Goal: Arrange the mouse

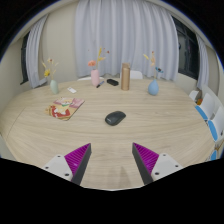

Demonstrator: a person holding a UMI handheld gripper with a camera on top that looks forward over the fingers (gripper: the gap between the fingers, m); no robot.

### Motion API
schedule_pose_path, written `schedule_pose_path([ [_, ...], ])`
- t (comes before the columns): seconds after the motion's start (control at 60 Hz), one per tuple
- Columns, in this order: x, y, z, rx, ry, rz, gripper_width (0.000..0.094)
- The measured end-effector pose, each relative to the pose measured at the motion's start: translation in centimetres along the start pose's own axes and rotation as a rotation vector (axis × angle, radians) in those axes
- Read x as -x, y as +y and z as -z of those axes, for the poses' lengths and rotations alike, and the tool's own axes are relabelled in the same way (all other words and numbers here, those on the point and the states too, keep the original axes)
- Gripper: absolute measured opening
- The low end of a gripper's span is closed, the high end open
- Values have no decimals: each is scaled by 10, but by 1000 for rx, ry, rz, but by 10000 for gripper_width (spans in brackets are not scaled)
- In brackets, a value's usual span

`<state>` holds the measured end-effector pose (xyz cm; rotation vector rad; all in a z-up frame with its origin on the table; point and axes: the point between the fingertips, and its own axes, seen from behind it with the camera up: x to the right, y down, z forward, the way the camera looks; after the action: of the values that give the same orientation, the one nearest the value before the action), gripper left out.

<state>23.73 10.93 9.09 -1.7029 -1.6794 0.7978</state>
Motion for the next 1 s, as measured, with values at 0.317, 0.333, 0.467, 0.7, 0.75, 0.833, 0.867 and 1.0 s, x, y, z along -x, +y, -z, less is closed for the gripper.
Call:
schedule_pose_path([
  [0.317,5,-17,-87,-44,9,4,849],
  [0.333,4,-18,-92,-43,12,3,848],
  [0.467,2,-29,-129,-39,17,-15,848],
  [0.7,2,-47,-193,-23,31,-18,848],
  [0.75,2,-51,-206,-16,34,-23,847],
  [0.833,0,-59,-226,-14,41,-34,860],
  [0.867,1,-63,-233,-10,41,-34,862],
  [1.0,6,-77,-256,-4,26,-17,858],
])
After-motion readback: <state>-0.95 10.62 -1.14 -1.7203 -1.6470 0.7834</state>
